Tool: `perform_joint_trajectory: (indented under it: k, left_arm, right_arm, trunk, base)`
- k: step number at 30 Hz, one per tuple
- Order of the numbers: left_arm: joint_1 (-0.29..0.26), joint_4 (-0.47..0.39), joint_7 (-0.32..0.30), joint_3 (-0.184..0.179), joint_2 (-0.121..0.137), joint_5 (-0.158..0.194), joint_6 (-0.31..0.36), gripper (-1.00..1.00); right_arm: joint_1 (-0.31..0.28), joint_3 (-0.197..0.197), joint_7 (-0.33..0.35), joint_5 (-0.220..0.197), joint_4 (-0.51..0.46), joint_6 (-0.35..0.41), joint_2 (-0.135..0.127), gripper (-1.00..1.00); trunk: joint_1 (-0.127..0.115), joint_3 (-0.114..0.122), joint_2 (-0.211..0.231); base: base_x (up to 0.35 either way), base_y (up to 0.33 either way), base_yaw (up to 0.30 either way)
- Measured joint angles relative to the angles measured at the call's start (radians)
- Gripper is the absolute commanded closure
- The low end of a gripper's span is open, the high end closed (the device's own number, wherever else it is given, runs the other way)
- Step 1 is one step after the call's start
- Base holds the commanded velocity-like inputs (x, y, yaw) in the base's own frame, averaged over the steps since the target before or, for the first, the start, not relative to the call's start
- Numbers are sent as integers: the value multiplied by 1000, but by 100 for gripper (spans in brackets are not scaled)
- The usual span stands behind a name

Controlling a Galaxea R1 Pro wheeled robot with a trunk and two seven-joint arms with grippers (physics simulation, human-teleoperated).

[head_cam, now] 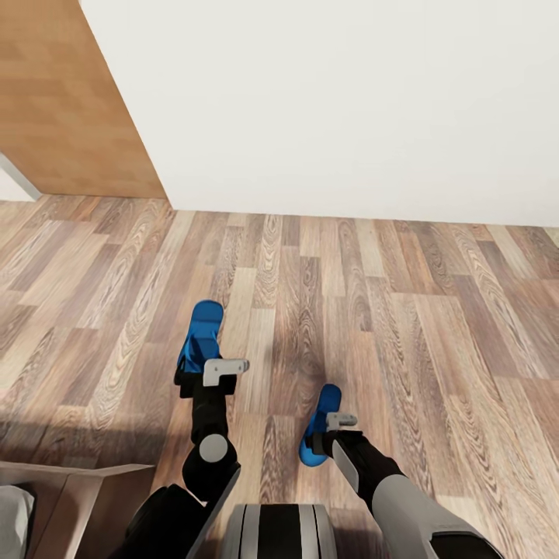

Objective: In the bedroom, move the book from the bed onto either nightstand, and place the two sandals side by side next to the bed.

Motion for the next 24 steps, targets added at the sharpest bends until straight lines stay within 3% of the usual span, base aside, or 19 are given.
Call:
perform_joint_trajectory:
  k: [12, 14, 19, 21, 24]
  left_arm:
    - [-2, 112, 0, 9, -1, 1, 11, 100]
    - [-5, 157, -2, 10, -3, 4, 9, 100]
    - [-42, 363, -26, 14, -9, 23, -6, 100]
    - [-69, 432, -41, 16, -7, 50, -20, 100]
    - [-88, 474, -50, 17, -4, 71, -29, 100]
  right_arm:
    - [1, 0, -26, 8, 1, 1, 0, 100]
    - [1, 2, -27, 10, 1, 1, 0, 100]
    - [2, 16, -30, 42, 1, 0, 0, 100]
    - [2, 19, -32, 49, 1, 0, 0, 100]
    - [2, 20, -33, 53, 1, 0, 0, 100]
  trunk:
    - [-5, 46, 3]
    - [-6, 54, 3]
    - [-8, 73, 4]
    - [-9, 81, 5]
    - [-21, 91, 26]
  base:
    - [0, 0, 0]
    - [0, 0, 0]
    - [0, 0, 0]
    - [0, 0, 0]
    - [0, 0, 0]
